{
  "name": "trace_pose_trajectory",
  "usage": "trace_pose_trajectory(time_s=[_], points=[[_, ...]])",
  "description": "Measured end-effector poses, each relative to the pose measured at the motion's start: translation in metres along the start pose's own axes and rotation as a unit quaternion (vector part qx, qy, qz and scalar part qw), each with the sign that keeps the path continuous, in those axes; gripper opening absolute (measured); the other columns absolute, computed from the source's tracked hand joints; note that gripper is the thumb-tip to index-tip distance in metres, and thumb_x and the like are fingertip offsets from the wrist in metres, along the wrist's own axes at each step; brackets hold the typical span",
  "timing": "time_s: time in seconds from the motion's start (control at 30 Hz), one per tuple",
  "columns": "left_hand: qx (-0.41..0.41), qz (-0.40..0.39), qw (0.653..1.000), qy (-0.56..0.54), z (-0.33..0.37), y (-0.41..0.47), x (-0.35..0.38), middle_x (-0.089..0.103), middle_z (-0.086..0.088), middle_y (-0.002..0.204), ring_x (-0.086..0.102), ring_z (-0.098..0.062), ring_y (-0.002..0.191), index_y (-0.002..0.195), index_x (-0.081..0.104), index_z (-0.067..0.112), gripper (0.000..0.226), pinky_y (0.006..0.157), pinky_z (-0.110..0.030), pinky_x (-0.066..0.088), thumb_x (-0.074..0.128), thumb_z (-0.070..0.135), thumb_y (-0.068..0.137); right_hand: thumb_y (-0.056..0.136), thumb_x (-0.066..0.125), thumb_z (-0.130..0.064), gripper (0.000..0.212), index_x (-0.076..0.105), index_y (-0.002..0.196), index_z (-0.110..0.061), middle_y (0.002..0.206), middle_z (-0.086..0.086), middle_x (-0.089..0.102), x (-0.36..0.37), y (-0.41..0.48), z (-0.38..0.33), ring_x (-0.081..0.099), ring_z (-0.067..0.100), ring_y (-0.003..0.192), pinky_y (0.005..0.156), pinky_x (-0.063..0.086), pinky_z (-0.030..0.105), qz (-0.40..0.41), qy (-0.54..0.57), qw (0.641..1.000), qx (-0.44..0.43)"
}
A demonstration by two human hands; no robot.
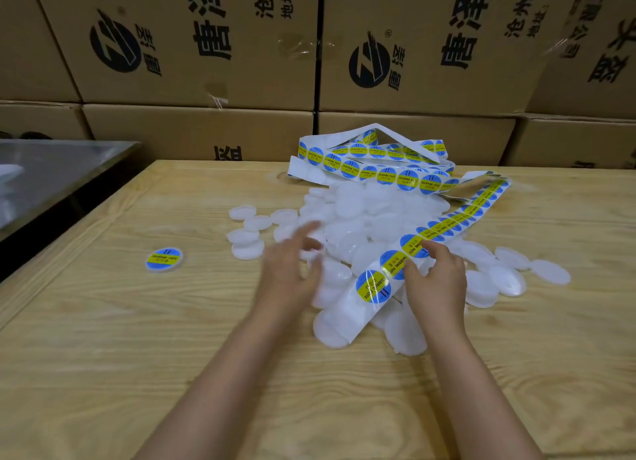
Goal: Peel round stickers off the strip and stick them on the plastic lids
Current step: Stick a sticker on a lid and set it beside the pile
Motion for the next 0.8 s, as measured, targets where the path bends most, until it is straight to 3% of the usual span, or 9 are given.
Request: trace_pose_trajectory(time_s=[0.07, 0.2, 0.4, 0.47, 0.53, 0.63, 0.73, 0.8], points=[[0.054, -0.098, 0.991, 0.07, 0.022, -0.008, 0.043, 0.064, 0.011, 0.105, 0.053, -0.011, 0.105, 0.131, 0.048, 0.028, 0.05, 0.096, -0.023, 0.028, 0.051, 0.031, 0.082, 0.084, 0.064, -0.01, 0.043, 0.055, 0.125, -0.017, 0.127, 0.012, 0.046, -0.001, 0.0, 0.005, 0.047, 0.025, 0.115, 0.097, 0.036, 0.033, 0.001, 0.025, 0.999, 0.022], [0.068, -0.135, 0.983, 0.1, 0.026, -0.017, 0.07, 0.064, 0.009, 0.108, 0.052, -0.013, 0.108, 0.127, 0.053, 0.03, 0.045, 0.101, -0.03, 0.024, 0.049, 0.037, 0.083, 0.079, 0.067, -0.005, 0.036, 0.061, 0.108, -0.025, 0.121, 0.007, 0.05, 0.001, 0.001, 0.006, 0.052, 0.014, 0.098, 0.089, 0.043, 0.031, -0.003, 0.098, 0.995, 0.031], [0.037, -0.105, 0.993, -0.03, 0.024, -0.019, 0.064, 0.065, 0.003, 0.101, 0.054, -0.013, 0.097, 0.122, 0.06, 0.025, 0.041, 0.094, -0.03, 0.035, 0.066, 0.022, 0.082, 0.076, 0.07, -0.005, 0.035, 0.064, 0.085, -0.038, 0.116, 0.0, 0.056, -0.004, -0.003, -0.004, 0.058, 0.004, 0.091, 0.089, 0.048, 0.031, 0.021, 0.179, 0.984, 0.015], [0.027, -0.099, 0.994, -0.05, 0.022, -0.019, 0.065, 0.065, 0.001, 0.105, 0.054, -0.013, 0.098, 0.12, 0.062, 0.023, 0.04, 0.093, -0.026, 0.038, 0.068, 0.015, 0.082, 0.076, 0.072, -0.007, 0.029, 0.067, 0.091, -0.032, 0.117, 0.005, 0.057, -0.002, -0.004, -0.002, 0.06, 0.002, 0.087, 0.087, 0.051, 0.033, 0.024, 0.214, 0.976, 0.029], [0.02, -0.069, 0.995, -0.071, 0.023, -0.018, 0.061, 0.065, 0.003, 0.103, 0.054, -0.004, 0.095, 0.113, 0.065, 0.022, 0.035, 0.088, -0.014, 0.037, 0.069, 0.011, 0.081, 0.078, 0.072, -0.011, 0.026, 0.067, 0.098, -0.027, 0.116, 0.01, 0.056, 0.001, -0.004, -0.001, 0.062, 0.005, 0.077, 0.083, 0.053, 0.034, 0.02, 0.216, 0.975, 0.037], [-0.002, -0.025, 0.994, -0.108, 0.02, -0.016, 0.053, 0.063, 0.018, 0.097, 0.051, 0.01, 0.092, 0.102, 0.067, 0.023, 0.026, 0.082, -0.004, 0.033, 0.069, 0.011, 0.079, 0.082, 0.07, -0.022, 0.023, 0.065, 0.105, -0.025, 0.092, 0.008, 0.062, 0.012, -0.007, -0.003, 0.062, 0.011, 0.054, 0.07, 0.057, 0.04, -0.042, 0.242, 0.968, 0.058], [0.011, -0.001, 0.996, -0.091, 0.021, -0.016, 0.048, 0.06, 0.026, 0.098, 0.052, 0.007, 0.096, 0.099, 0.068, 0.024, 0.023, 0.09, -0.017, 0.039, 0.066, 0.021, 0.077, 0.087, 0.065, -0.02, 0.014, 0.064, 0.099, -0.027, 0.056, 0.001, 0.059, 0.017, -0.011, -0.012, 0.057, 0.014, 0.051, 0.058, 0.055, 0.033, -0.089, 0.251, 0.963, 0.032], [0.059, 0.038, 0.997, -0.039, 0.027, -0.018, 0.041, 0.061, 0.013, 0.111, 0.052, -0.003, 0.106, 0.1, 0.071, 0.019, 0.025, 0.095, -0.025, 0.039, 0.069, 0.02, 0.075, 0.087, 0.063, -0.014, 0.013, 0.068, 0.094, -0.024, 0.054, 0.002, 0.057, 0.016, -0.012, -0.015, 0.055, 0.012, 0.05, 0.055, 0.052, 0.026, -0.088, 0.221, 0.971, 0.008]])
Point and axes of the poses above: each hand's wrist, its own y-axis towards the middle knuckle, its own x-axis out of the palm, z = x × y, the point moved 8 cm from there along y, towards the middle knuckle
